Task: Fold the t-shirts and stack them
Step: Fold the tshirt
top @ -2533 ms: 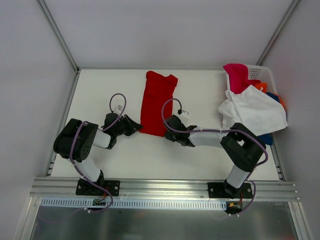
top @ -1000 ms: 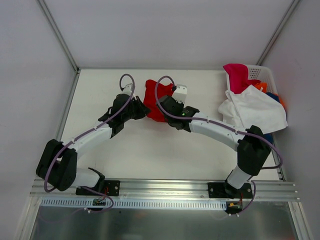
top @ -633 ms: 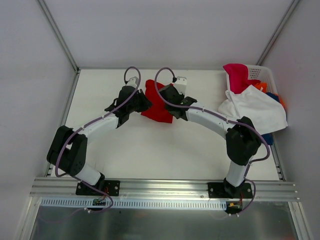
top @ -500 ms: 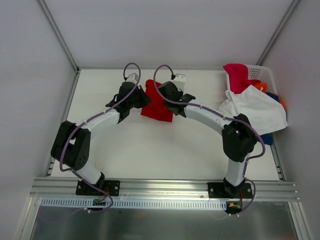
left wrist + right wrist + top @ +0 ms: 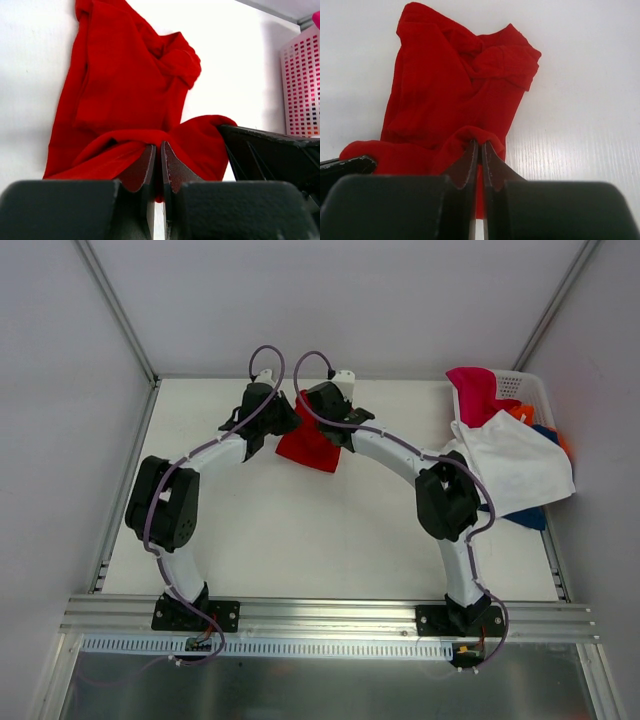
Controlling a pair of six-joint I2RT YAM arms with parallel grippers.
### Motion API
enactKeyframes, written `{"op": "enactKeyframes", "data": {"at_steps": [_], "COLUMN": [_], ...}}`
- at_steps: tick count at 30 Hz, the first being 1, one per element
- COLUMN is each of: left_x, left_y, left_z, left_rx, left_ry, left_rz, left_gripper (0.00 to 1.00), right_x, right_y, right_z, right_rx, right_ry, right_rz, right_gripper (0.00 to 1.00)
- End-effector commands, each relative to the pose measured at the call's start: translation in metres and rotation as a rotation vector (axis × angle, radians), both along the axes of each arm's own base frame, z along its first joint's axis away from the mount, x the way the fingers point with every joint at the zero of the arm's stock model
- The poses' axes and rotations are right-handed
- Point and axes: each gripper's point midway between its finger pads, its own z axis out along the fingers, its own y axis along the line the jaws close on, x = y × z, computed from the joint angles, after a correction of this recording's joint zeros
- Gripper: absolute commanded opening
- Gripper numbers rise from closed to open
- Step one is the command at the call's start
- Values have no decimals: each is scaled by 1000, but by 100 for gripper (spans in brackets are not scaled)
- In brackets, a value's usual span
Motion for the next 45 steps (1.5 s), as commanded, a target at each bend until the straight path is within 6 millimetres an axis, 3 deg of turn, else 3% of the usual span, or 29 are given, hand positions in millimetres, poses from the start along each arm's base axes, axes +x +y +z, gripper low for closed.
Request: {"op": "enactKeyframes", "data": {"at_steps": [1,10,11,18,19,20,21,22,23,24,25,26,27,28,30,31,32,34,35,36,37,38,39,40,41,42,43,44,45], "left_x": [24,73,83,139,150,160,167,183,192,207,222,231,237,235,229,223,216,198,185,177,164,153,143,132,125,118,108,101,93], "left_y": [-1,19,17,6,2,-1,-5,-9,-11,-12,-12,-14,-9,-16,-19,-17,-17,-21,-22,-24,-26,-23,-22,-20,-19,-17,-14,-14,-9], "left_z": [15,0,13,17,39,22,26,56,58,21,49,11,15,29,42,22,60,48,83,87,68,101,90,114,118,111,128,130,112], "left_rx": [-8,2,-4,-36,-56,-61,-76,-98,-122,-119,-132,-161,-194,-265,-288,-269,-268,-234,-231,-218,-185,-180,-170,-161,-157,-141,-137,-131,-112], "left_ry": [-60,-55,-92,-175,-232,-219,-242,-326,-336,-303,-373,-315,-324,-350,-383,-342,-406,-367,-411,-410,-371,-415,-391,-431,-427,-406,-425,-419,-375], "left_rz": [-25,12,-3,-72,-89,-97,-120,-128,-114,-104,-87,-69,-67,-108,-133,-122,-132,-152,-168,-174,-180,-166,-169,-179,-183,-189,-196,-200,-197], "left_gripper": [0,0,0,1,5,8,13,58,89,99,99,99,99,99,99,99,99,99,99,99,99,99,99,99,99,99,99,99,99], "right_x": [24,71,78,118,124,133,141,147,154,160,165,170,173,177,182,185,188,202,206,209,210,209,206,200,188,174,163,143,128], "right_y": [6,-10,-14,-23,-23,-30,-31,-35,-43,-54,-61,-72,-86,-101,-118,-131,-139,-152,-156,-158,-160,-160,-159,-154,-156,-153,-157,-162,-160], "right_z": [16,12,3,-4,0,5,4,6,8,12,6,9,12,8,12,14,13,24,23,32,36,48,58,60,96,87,96,146,155], "right_rx": [25,33,28,92,110,123,139,152,152,141,134,129,107,93,75,65,52,76,72,80,78,82,73,57,65,22,10,47,45], "right_ry": [-47,-75,-64,-85,-107,-126,-150,-170,-190,-226,-234,-252,-277,-282,-315,-327,-335,-393,-399,-416,-421,-436,-438,-425,-461,-425,-427,-496,-502], "right_rz": [4,-47,-55,-77,-81,-98,-105,-122,-142,-191,-230,-263,-320,-363,-413,-439,-450,-456,-461,-461,-460,-457,-439,-421,-424,-410,-415,-427,-419], "right_gripper": [1,1,1,1,1,0,0,1,0,3,24,42,63,78,81,83,83,84,84,84,84,84,84,85,85,85,86,86,86]}}
